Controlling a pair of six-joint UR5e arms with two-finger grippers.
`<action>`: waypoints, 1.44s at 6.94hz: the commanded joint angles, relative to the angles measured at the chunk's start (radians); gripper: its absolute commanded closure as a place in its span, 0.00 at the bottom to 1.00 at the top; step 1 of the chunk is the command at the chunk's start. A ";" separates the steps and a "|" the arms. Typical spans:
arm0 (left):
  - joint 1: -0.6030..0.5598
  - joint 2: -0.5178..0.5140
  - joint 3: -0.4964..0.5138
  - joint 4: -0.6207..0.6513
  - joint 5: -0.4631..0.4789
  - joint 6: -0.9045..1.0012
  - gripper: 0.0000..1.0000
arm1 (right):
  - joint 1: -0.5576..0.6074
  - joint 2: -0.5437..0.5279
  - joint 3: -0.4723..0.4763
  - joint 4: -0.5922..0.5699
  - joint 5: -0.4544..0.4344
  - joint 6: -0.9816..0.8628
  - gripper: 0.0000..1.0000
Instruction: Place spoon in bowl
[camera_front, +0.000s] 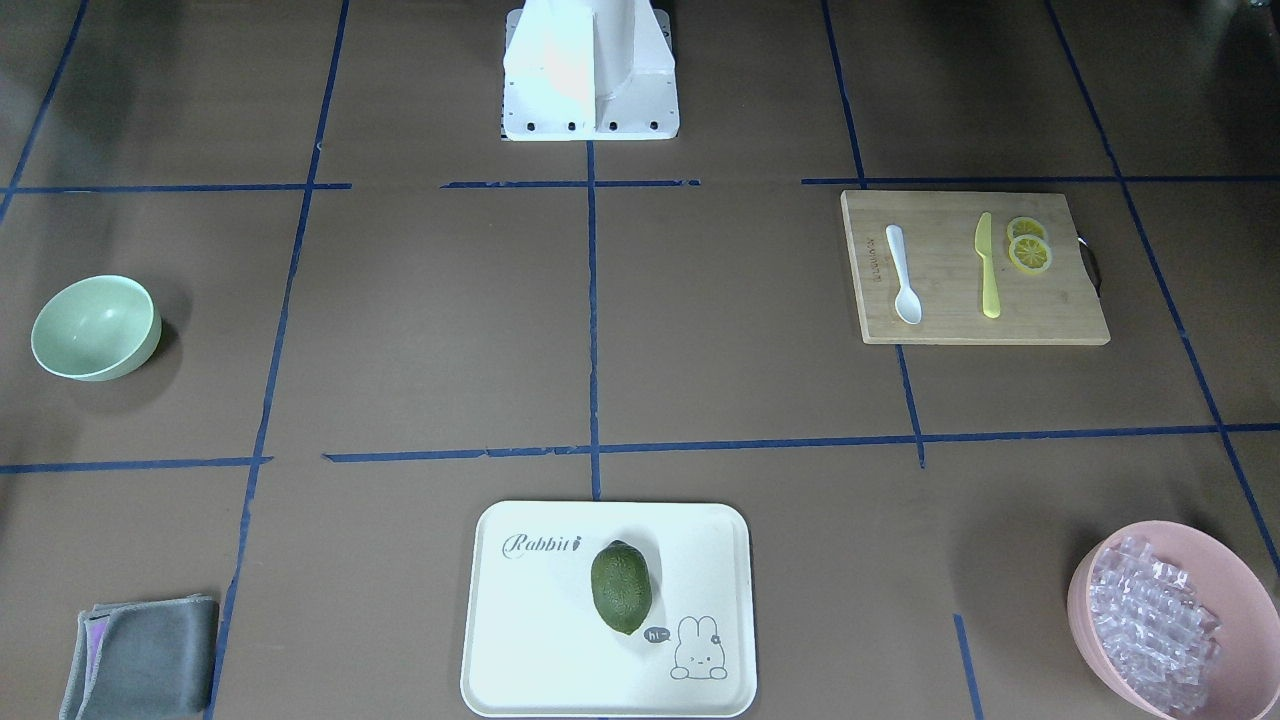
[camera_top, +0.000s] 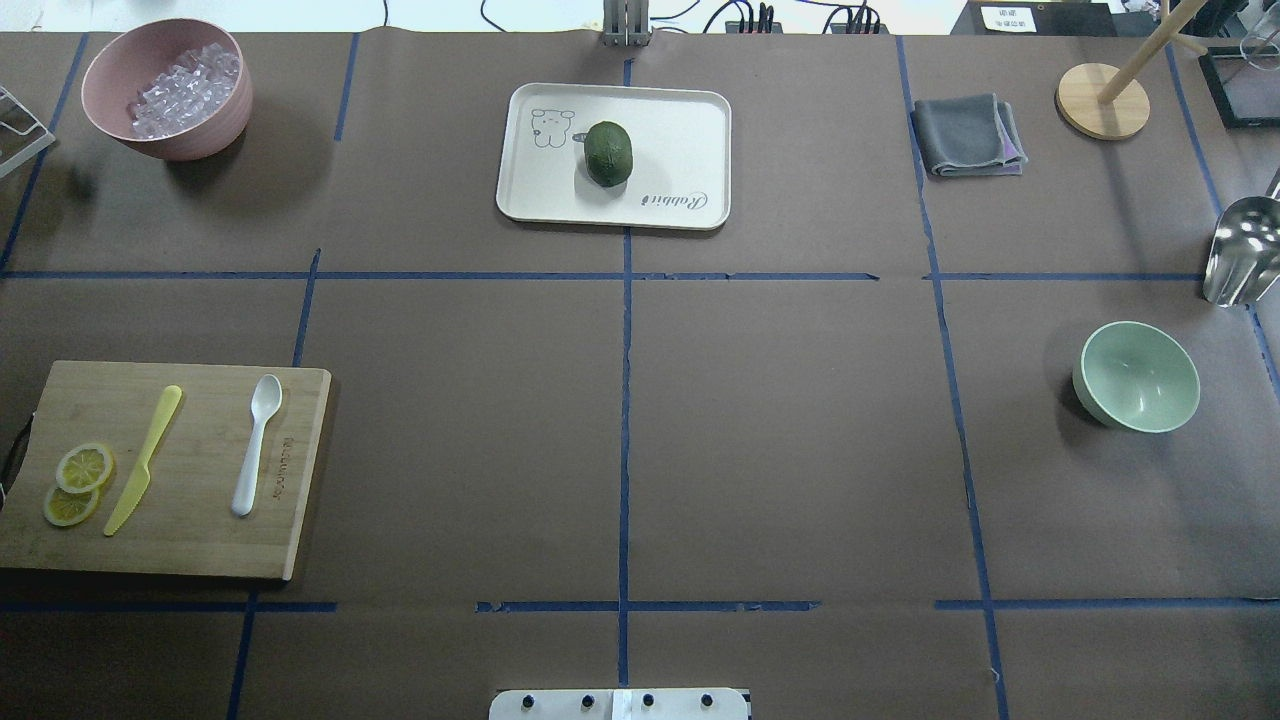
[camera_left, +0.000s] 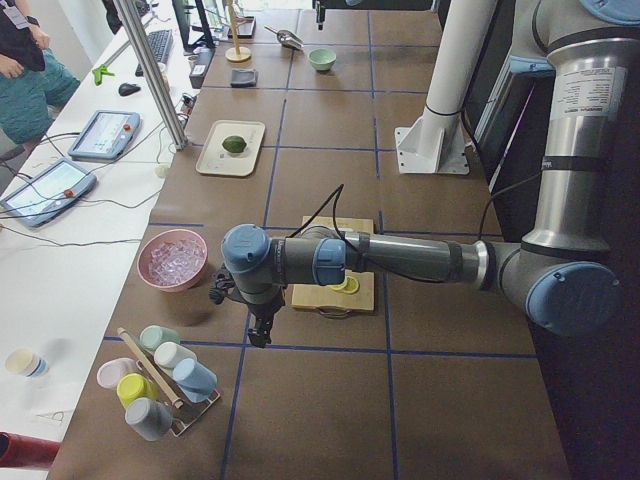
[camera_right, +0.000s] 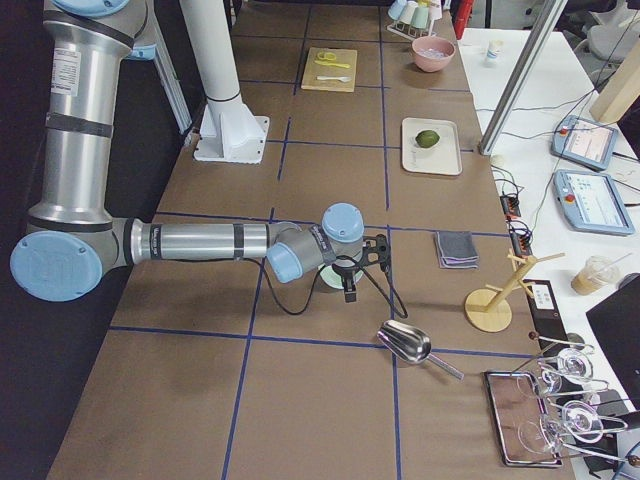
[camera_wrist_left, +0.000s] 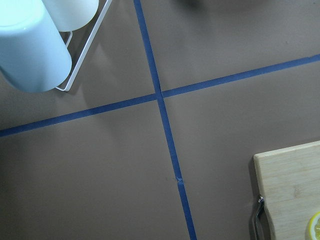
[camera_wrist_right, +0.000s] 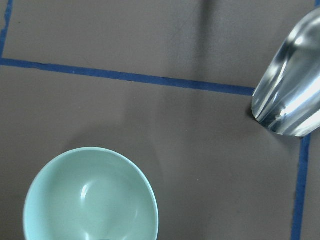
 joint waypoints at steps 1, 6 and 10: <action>0.000 0.002 0.000 0.000 -0.001 0.002 0.00 | -0.130 0.049 -0.116 0.078 -0.097 0.075 0.02; 0.000 0.002 -0.004 0.000 -0.003 0.001 0.00 | -0.138 0.066 -0.095 0.080 -0.074 0.096 0.98; 0.000 0.007 -0.013 0.001 -0.001 -0.003 0.00 | -0.165 0.107 0.049 0.063 -0.033 0.305 1.00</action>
